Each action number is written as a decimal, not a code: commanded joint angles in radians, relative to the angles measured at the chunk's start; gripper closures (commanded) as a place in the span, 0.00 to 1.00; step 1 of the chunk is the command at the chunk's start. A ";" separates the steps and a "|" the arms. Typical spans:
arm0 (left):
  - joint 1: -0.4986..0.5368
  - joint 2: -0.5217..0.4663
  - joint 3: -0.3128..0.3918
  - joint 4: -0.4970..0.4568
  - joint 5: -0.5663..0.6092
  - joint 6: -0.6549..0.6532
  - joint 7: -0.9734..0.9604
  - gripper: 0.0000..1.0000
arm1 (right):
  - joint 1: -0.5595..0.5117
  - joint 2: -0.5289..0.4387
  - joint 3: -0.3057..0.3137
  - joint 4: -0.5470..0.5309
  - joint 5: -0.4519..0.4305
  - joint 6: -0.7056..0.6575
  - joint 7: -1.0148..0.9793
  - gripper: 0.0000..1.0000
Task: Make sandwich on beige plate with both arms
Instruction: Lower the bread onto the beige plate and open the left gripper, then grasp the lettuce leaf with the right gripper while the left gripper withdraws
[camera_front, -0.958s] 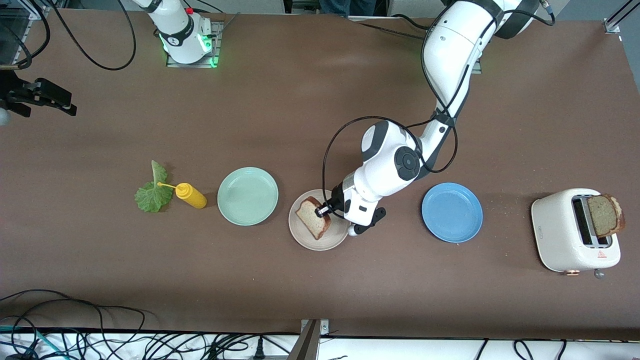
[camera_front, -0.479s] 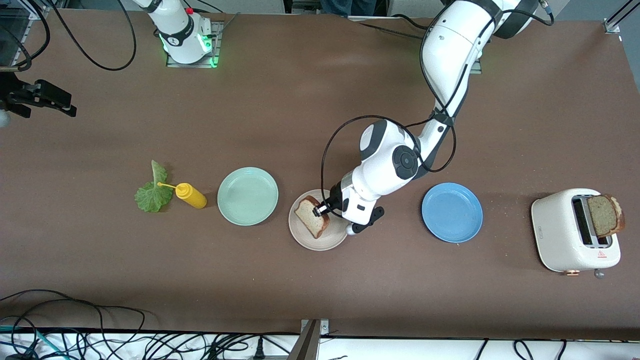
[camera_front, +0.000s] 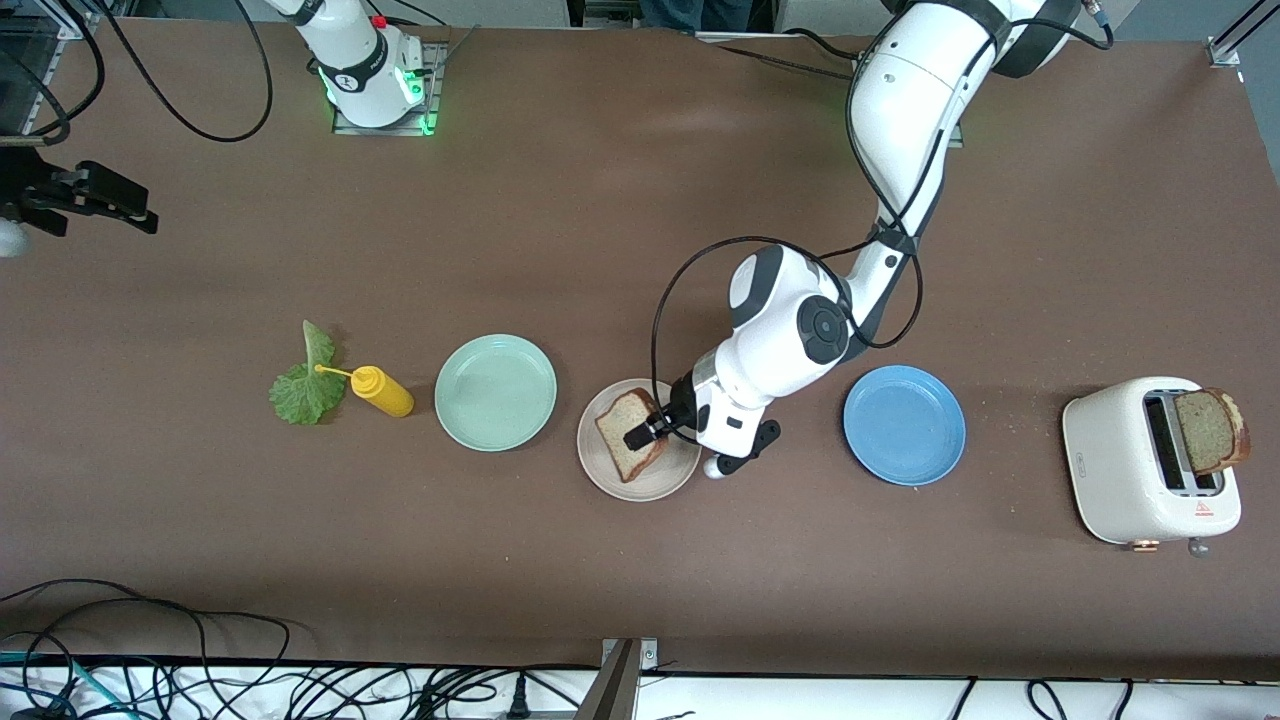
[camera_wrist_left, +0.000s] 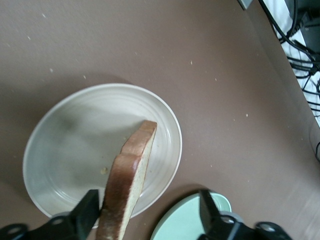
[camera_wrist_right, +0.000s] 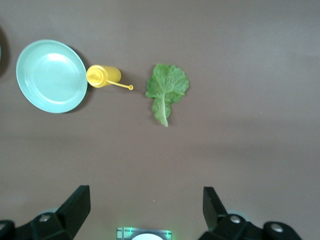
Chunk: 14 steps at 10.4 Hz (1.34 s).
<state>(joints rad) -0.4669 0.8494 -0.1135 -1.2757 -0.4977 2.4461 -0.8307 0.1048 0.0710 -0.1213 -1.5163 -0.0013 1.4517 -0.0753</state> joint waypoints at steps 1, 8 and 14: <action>0.043 -0.026 0.000 0.010 0.053 -0.135 0.021 0.01 | 0.018 0.032 -0.003 0.016 0.014 -0.030 -0.001 0.00; 0.195 -0.162 0.002 0.010 0.238 -0.417 0.065 0.00 | 0.007 0.039 -0.061 -0.256 0.000 0.178 -0.053 0.00; 0.442 -0.442 0.002 0.018 0.419 -0.727 0.250 0.00 | 0.007 0.059 -0.090 -0.715 0.003 0.873 -0.101 0.00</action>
<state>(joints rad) -0.0668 0.4899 -0.1021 -1.2318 -0.1448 1.7997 -0.6561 0.1111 0.1449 -0.2101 -2.1211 -0.0025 2.1736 -0.1604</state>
